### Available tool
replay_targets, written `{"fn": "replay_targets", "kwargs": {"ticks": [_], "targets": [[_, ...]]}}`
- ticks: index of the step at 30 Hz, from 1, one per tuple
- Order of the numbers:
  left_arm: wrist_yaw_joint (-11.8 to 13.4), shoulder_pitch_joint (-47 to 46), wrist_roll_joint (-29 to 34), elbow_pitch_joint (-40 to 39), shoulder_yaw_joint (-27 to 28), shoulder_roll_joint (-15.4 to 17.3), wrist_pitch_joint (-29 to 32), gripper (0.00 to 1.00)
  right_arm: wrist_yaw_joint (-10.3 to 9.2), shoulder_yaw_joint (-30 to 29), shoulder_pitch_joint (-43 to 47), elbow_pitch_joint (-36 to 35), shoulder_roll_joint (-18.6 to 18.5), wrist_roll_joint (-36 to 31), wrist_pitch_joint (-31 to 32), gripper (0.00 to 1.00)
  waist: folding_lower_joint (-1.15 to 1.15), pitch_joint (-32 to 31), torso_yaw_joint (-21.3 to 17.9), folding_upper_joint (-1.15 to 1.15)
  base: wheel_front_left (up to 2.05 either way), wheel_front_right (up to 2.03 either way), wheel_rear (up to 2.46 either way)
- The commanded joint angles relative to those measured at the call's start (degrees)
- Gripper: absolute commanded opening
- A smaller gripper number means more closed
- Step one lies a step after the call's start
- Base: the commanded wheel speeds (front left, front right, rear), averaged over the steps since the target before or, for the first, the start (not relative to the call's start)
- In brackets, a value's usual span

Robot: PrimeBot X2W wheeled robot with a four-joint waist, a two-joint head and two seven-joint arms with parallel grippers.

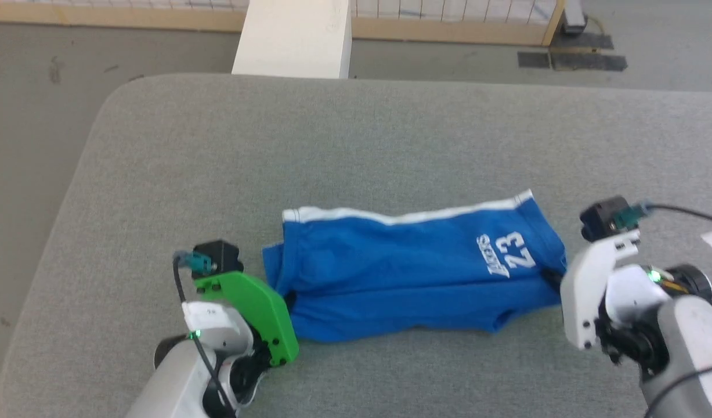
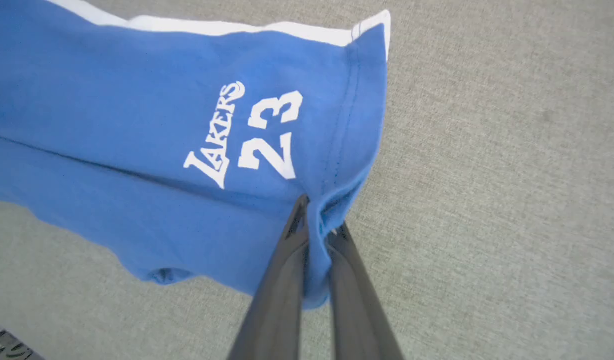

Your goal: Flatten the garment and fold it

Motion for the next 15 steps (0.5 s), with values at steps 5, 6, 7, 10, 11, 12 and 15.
{"fn": "replay_targets", "kwargs": {"ticks": [5, 6, 7, 10, 11, 12, 15], "targets": [[2.0, 4.7, -1.7, -1.0, 0.5, 2.0, 2.3, 0.0, -0.1, -3.9, 11.3, -8.8, 1.3, 0.3, 2.4, 0.0, 0.0, -2.2, -1.5, 0.0, 0.0, 0.0, 0.0], [2.3, 5.3, -1.9, -1.1, 0.6, 2.1, 2.5, 0.0, -0.1, -4.4, 12.9, -9.9, 2.1, 0.3, 2.8, 0.0, 0.0, -2.2, -1.7, 0.0, 0.0, 0.0, 0.0], [2.6, 6.1, -2.1, -1.1, 0.7, 2.2, 2.7, 0.0, -0.1, -5.1, 15.0, -11.1, 3.2, 0.6, 3.3, 0.0, 0.0, -2.1, -1.9, 0.0, 0.0, 0.0, 0.0], [3.3, 7.6, -2.6, -0.7, 0.7, 2.2, 3.3, 0.0, -0.1, -6.3, 18.8, -13.1, 5.4, 0.1, 3.9, 0.0, 0.0, -1.9, -2.2, 0.0, 0.0, 0.0, 0.0], [3.5, 7.9, -2.8, -0.5, 0.9, 2.2, 3.3, 0.16, -0.1, -6.7, 19.7, -13.5, 6.3, -0.1, 3.8, 0.0, 0.0, -1.9, -2.3, 0.0, 0.0, 0.0, 0.0], [3.6, 8.1, -2.9, -0.4, 1.0, 2.2, 3.2, 0.64, -0.1, -7.0, 20.2, -13.7, 6.9, -0.3, 3.7, 0.0, 0.0, -1.8, -2.4, 0.0, 0.0, 0.0, 0.0], [4.0, 9.0, -3.3, -1.4, 2.2, 2.4, 1.9, 1.0, -0.1, -8.1, 21.1, -15.1, 8.9, 1.8, 1.9, 1.0, 0.0, -2.5, -2.7, 0.0, 0.0, 0.0, 0.0]]}}
